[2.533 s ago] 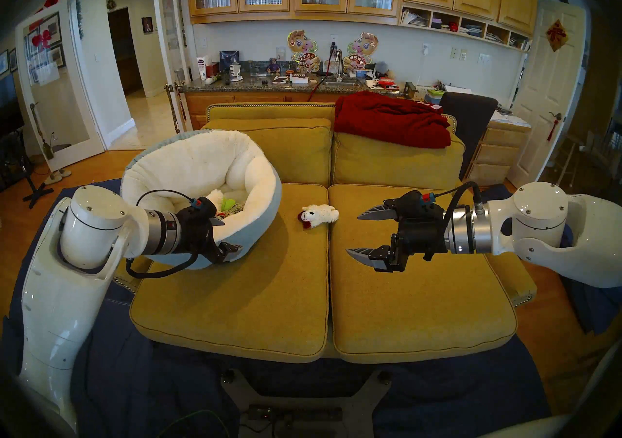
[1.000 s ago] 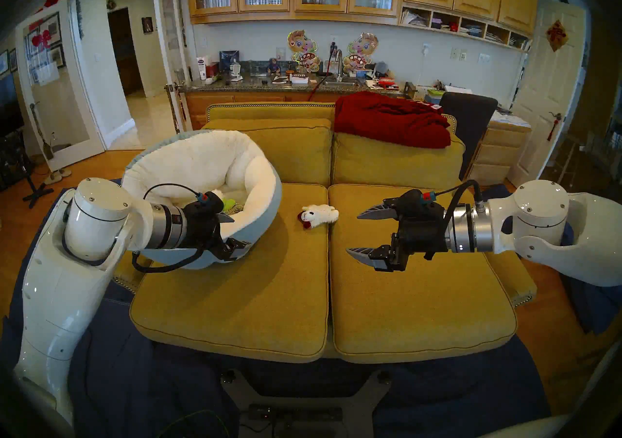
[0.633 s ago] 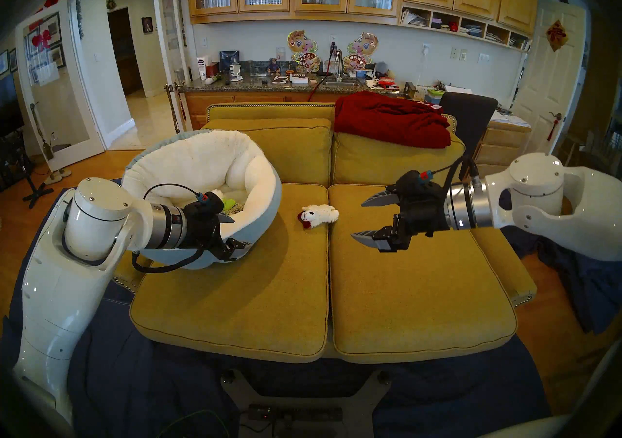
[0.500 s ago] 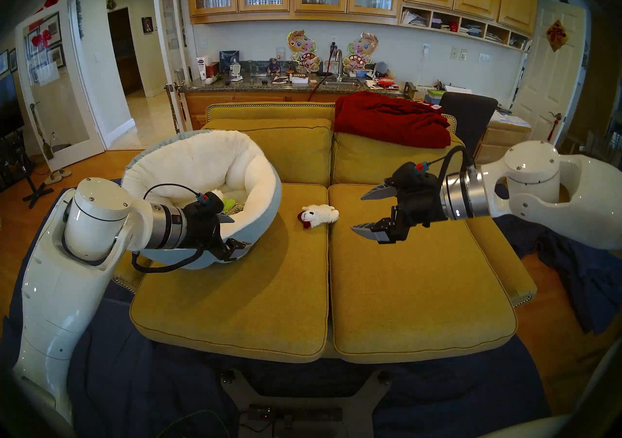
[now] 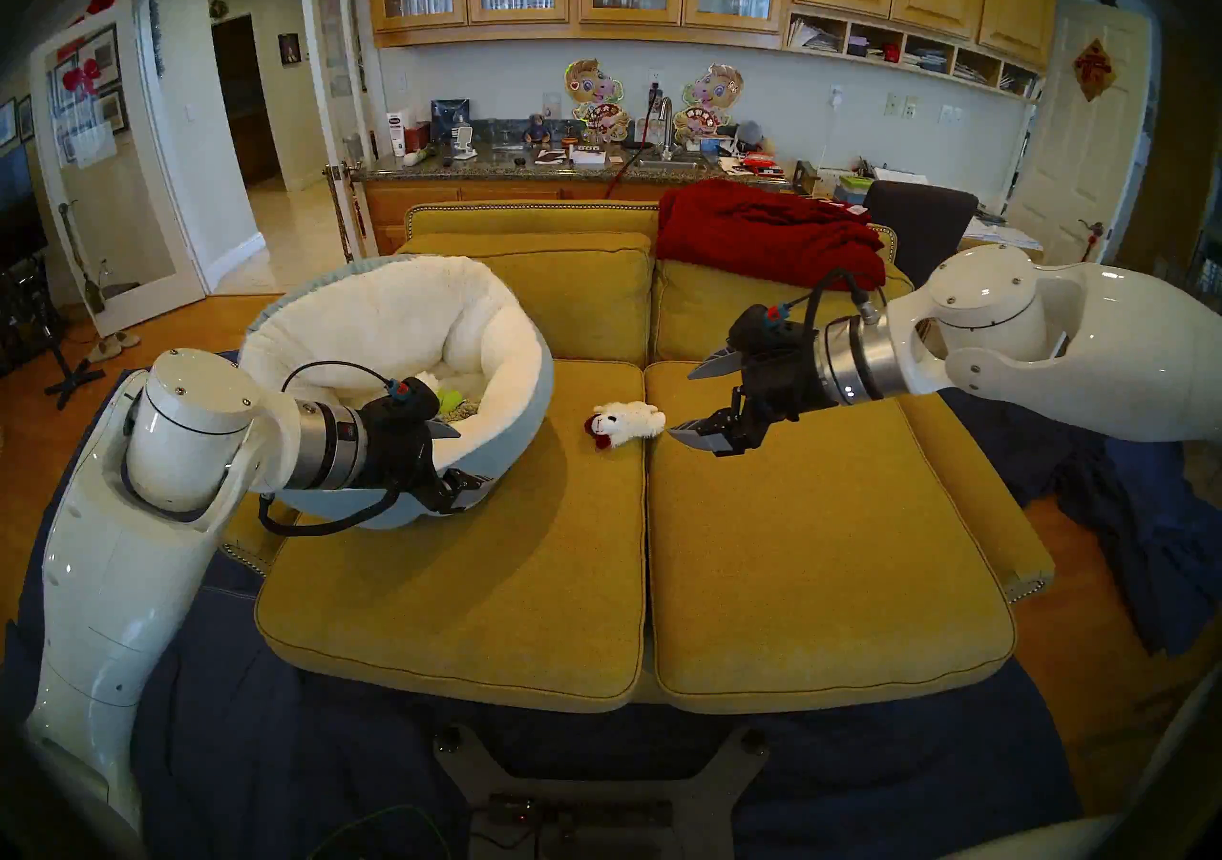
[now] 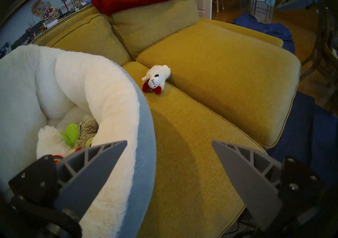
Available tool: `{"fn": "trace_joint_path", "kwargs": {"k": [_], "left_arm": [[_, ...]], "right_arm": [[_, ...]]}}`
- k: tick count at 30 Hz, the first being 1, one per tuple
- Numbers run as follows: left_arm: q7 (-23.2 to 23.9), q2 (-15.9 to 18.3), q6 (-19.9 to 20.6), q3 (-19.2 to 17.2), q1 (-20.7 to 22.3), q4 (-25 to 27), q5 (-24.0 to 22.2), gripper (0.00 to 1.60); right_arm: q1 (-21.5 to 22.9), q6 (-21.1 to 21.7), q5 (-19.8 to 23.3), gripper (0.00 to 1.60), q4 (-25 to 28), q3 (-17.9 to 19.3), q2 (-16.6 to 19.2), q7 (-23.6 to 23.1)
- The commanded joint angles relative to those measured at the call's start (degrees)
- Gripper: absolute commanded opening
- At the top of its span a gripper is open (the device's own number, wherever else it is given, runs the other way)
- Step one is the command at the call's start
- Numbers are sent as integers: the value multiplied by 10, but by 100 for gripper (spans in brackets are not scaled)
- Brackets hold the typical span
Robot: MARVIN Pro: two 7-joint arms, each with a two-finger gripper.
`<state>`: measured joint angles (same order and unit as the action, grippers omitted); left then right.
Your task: Put toys into dog bed
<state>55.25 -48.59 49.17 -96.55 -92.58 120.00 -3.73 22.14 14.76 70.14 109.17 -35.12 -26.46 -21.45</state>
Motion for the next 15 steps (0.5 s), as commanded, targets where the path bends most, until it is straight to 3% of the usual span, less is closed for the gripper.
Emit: {"fn": "trace_joint_path", "kwargs": {"k": [1, 2, 7, 8, 10, 15], "left_arm": [[0, 0, -2, -5, 11, 7, -2, 160], [0, 0, -2, -5, 11, 7, -2, 160], [0, 1, -2, -5, 10, 6, -2, 160], [0, 1, -2, -4, 10, 6, -2, 160], [0, 1, -2, -4, 9, 6, -2, 160], [0, 1, -2, -4, 9, 6, -2, 160]], "right_arm": [[-31, -8, 7, 160, -32, 40, -54, 20], [-37, -7, 11, 160, -44, 42, -73, 25], [-68, -7, 18, 160, -73, 60, -102, 39], [-72, -6, 21, 160, -87, 60, -124, 44], [-78, -7, 21, 160, -87, 64, -118, 44], [-102, -5, 28, 160, -121, 76, -156, 56]]}}
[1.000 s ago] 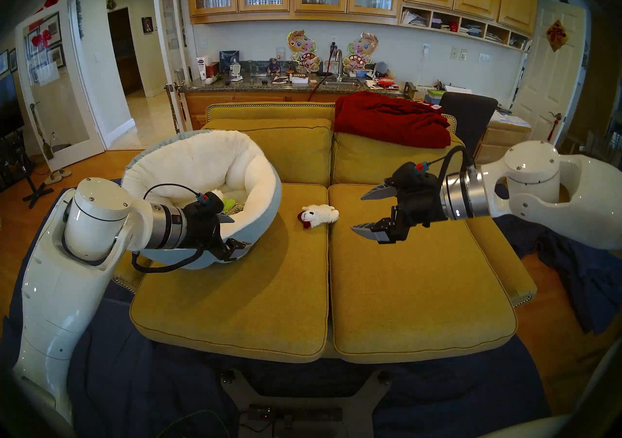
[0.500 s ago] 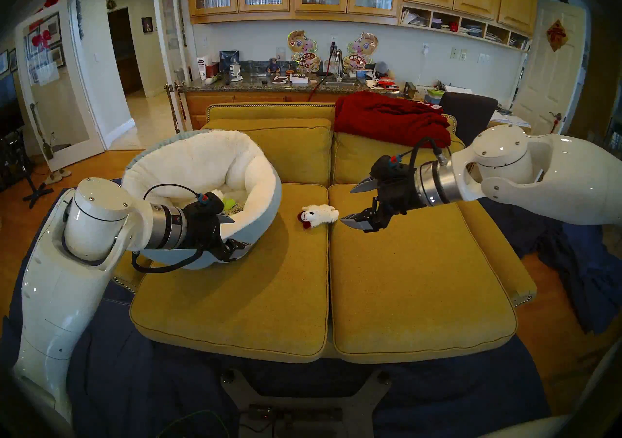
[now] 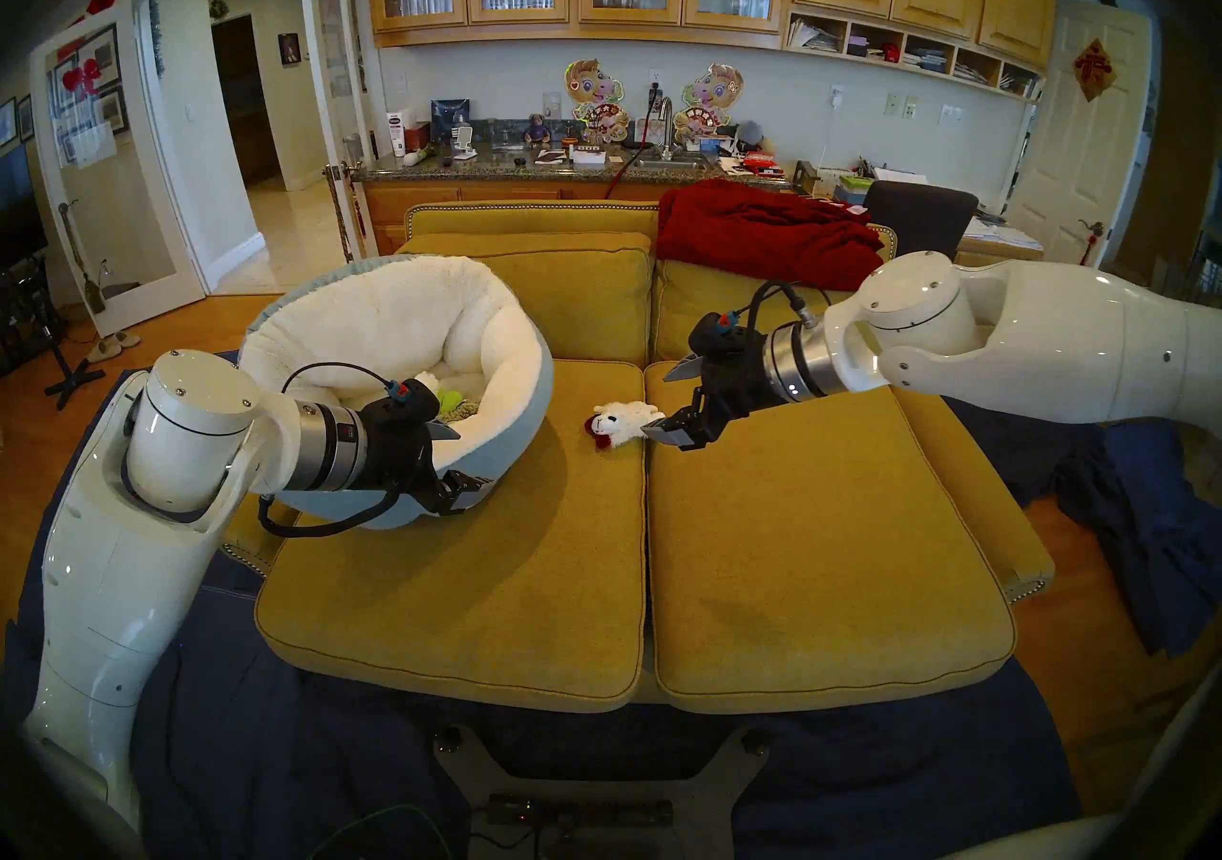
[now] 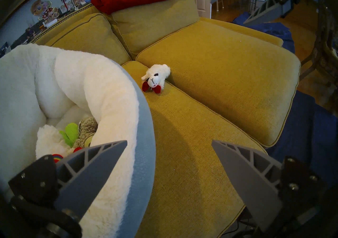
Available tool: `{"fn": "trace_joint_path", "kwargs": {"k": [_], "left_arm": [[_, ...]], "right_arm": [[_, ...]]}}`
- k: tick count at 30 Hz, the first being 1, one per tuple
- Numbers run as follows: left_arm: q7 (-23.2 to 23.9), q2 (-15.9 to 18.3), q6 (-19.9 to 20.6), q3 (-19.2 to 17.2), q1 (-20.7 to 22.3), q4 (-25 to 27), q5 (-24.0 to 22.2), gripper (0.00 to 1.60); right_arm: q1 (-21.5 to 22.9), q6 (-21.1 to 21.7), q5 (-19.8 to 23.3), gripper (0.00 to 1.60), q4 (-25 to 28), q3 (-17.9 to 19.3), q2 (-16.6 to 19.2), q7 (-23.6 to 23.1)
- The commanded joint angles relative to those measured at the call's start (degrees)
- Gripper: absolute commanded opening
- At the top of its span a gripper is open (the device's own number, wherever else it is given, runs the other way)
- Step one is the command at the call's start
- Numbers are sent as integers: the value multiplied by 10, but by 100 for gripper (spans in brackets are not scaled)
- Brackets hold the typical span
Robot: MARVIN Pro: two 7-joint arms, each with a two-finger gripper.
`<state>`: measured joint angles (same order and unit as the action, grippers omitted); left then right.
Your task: Put toys into dog bed
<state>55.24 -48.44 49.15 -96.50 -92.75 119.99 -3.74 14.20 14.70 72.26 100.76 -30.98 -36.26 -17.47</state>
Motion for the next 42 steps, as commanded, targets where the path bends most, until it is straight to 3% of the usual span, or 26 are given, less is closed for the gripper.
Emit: {"fn": "trace_joint_path", "kwargs": {"k": [1, 8, 10, 21, 42], "left_arm": [[0, 0, -2, -5, 10, 6, -2, 160], [0, 1, -2, -4, 9, 6, -2, 160], [0, 1, -2, -4, 9, 6, -2, 160], [0, 3, -2, -4, 8, 6, -2, 160], [0, 4, -3, -4, 8, 7, -2, 160]], "right_arm": [[-28, -4, 8, 160, -42, 38, -62, 18], [-58, -1, 14, 160, -92, 53, -108, 32], [-67, 2, 16, 160, -116, 53, -137, 38], [-115, 5, 22, 160, -216, 65, -202, 55], [-189, 27, 50, 160, -420, 64, -342, 86]]}}
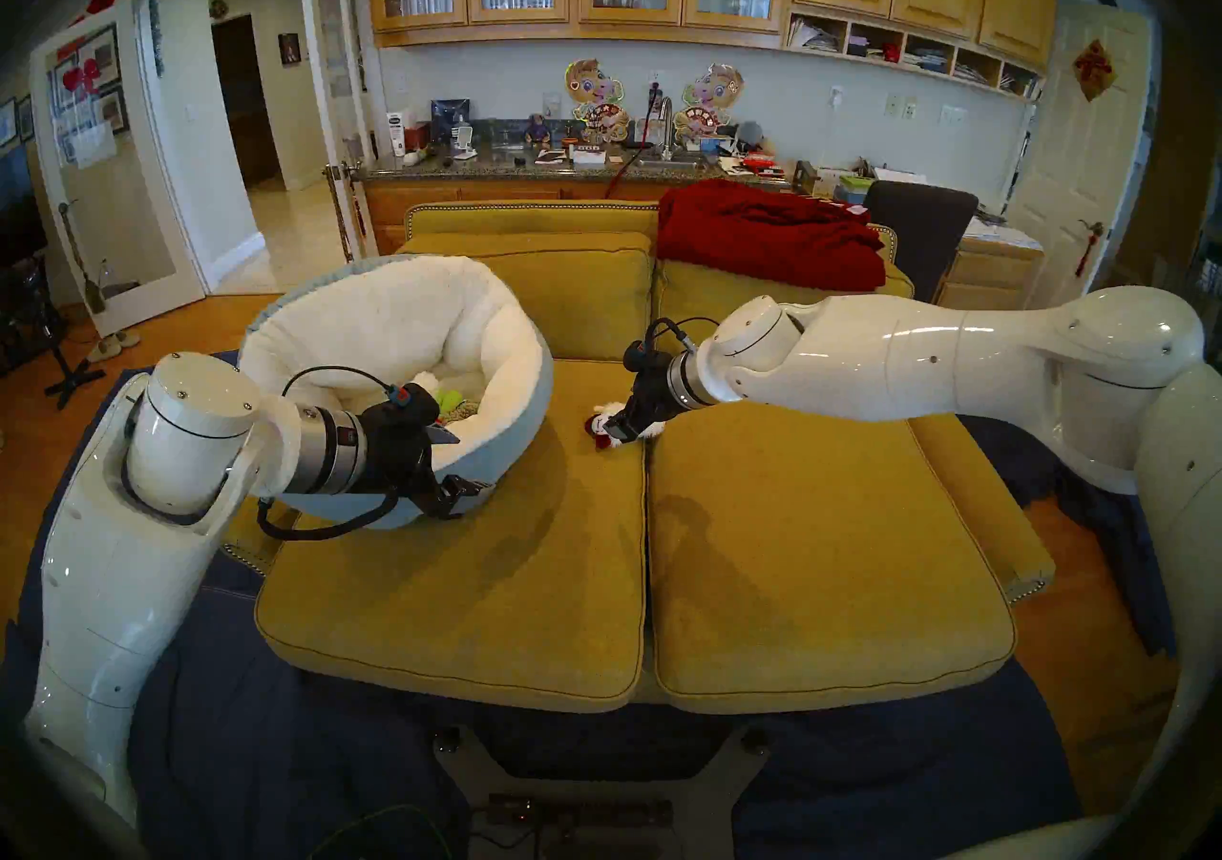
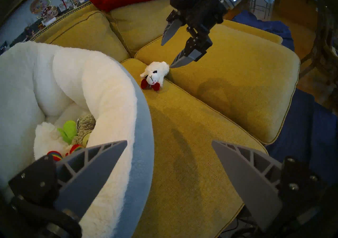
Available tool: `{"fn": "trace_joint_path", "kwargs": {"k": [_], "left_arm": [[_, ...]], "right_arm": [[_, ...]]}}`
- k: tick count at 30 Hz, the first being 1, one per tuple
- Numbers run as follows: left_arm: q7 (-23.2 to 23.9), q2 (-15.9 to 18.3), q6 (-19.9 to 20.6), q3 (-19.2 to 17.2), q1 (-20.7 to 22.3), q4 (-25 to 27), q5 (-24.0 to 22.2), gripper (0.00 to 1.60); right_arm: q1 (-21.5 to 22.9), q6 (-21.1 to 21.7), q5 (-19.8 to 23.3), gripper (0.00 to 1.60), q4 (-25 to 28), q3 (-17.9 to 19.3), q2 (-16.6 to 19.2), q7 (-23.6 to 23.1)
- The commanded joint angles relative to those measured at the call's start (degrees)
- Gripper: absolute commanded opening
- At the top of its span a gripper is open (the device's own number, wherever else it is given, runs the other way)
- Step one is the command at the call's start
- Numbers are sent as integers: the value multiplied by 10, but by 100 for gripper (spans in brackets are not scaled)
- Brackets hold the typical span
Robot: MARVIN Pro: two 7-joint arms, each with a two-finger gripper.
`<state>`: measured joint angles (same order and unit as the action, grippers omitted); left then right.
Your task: Put toys into dog bed
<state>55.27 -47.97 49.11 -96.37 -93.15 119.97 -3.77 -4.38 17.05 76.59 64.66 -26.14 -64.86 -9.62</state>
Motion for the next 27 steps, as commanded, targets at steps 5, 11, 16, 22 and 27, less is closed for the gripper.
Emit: {"fn": "trace_joint_path", "kwargs": {"k": [5, 11, 16, 22, 27], "left_arm": [[0, 0, -2, -6, 12, 7, -2, 160], [0, 0, -2, -6, 12, 7, -3, 160], [0, 0, -3, -6, 12, 7, -3, 160], [0, 0, -3, -6, 12, 7, -3, 160], [0, 0, -3, -6, 12, 7, -3, 160]], "right_arm": [[-15, 10, 14, 160, -106, 18, -83, 6], [-29, 17, 23, 160, -164, 19, -118, 1], [-40, 20, 29, 160, -217, 20, -150, -6], [-53, 20, 36, 160, -268, 20, -180, -18], [-64, 22, 42, 160, -305, 19, -200, -30]]}}
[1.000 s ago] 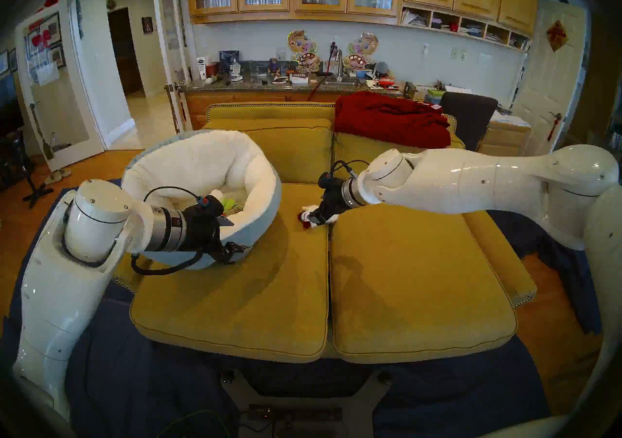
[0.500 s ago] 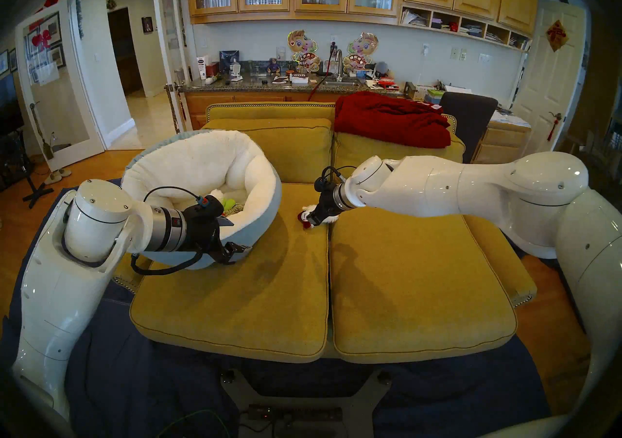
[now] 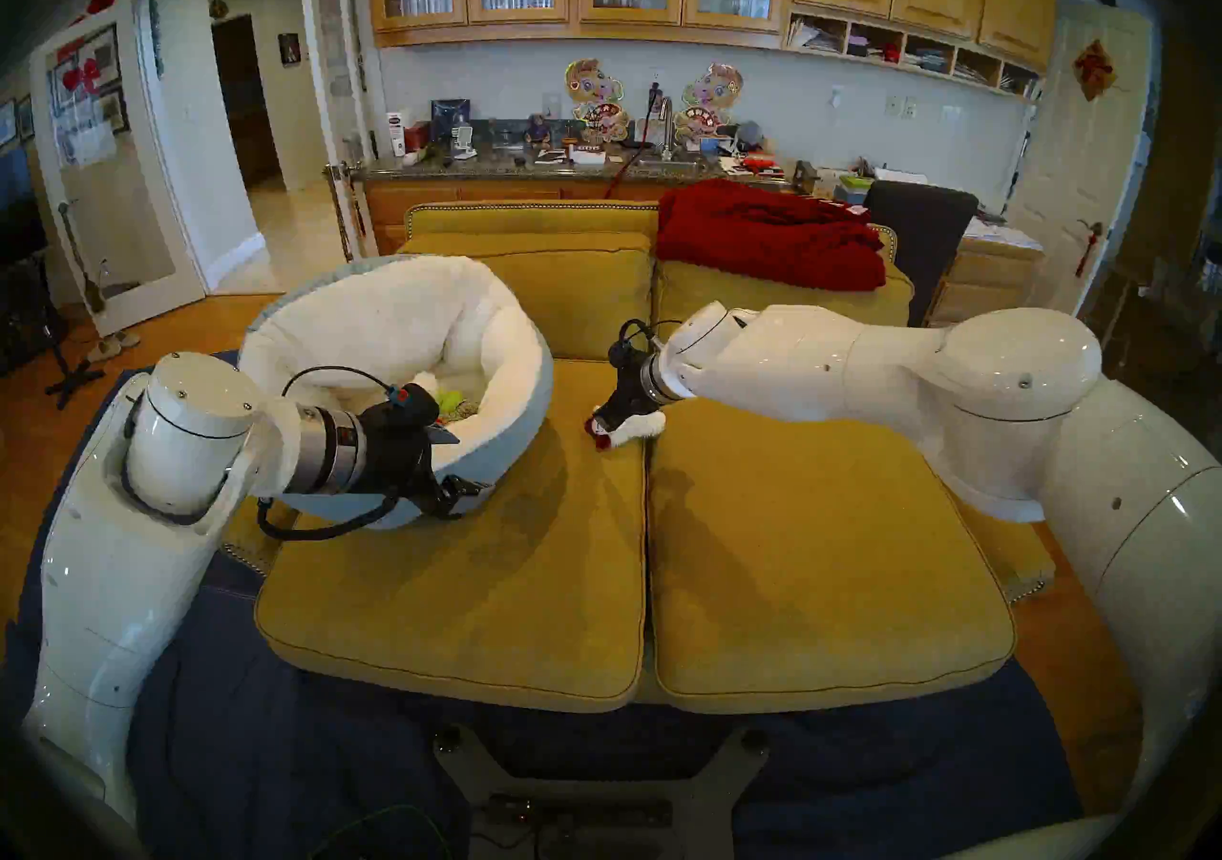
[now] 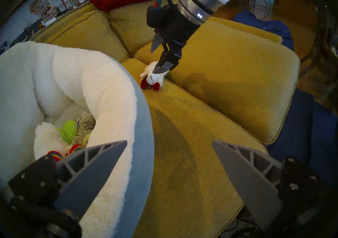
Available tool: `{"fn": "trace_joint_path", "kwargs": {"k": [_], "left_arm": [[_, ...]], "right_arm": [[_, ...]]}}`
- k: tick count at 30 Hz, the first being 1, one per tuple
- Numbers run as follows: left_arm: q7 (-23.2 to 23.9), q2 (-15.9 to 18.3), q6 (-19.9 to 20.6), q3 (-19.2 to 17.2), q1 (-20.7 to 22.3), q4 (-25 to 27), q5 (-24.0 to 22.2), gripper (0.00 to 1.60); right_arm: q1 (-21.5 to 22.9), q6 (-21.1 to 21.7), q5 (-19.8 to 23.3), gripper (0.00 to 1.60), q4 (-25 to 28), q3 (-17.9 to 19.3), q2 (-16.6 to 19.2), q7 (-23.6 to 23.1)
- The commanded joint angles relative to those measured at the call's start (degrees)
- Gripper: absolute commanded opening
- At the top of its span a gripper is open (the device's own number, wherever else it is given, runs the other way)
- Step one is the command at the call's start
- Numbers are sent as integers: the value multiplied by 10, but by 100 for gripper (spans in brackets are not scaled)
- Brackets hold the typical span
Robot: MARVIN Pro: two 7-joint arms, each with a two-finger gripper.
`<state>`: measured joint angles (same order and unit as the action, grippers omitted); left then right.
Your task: Put toys into dog bed
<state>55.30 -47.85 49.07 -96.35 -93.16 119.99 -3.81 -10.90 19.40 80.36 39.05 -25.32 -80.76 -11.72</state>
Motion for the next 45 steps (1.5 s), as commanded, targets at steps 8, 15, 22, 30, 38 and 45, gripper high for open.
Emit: {"fn": "trace_joint_path", "kwargs": {"k": [8, 15, 22, 30, 38, 45], "left_arm": [[0, -1, -2, -6, 13, 7, -3, 160], [0, -1, -2, -6, 12, 7, -3, 160], [0, -1, -2, -6, 12, 7, -3, 160], [0, 0, -2, -6, 12, 7, -3, 160], [0, 0, -3, -6, 12, 7, -3, 160], [0, 0, -3, -6, 12, 7, -3, 160]], "right_arm": [[-16, -1, 12, 160, -104, 8, -65, -30], [-30, -3, 16, 160, -144, 6, -78, -45], [-41, -4, 20, 160, -171, 5, -87, -57], [-57, -5, 25, 160, -202, 4, -96, -74], [-68, -6, 28, 160, -224, 4, -106, -84], [-76, -6, 29, 94, -239, 2, -116, -91]]}}
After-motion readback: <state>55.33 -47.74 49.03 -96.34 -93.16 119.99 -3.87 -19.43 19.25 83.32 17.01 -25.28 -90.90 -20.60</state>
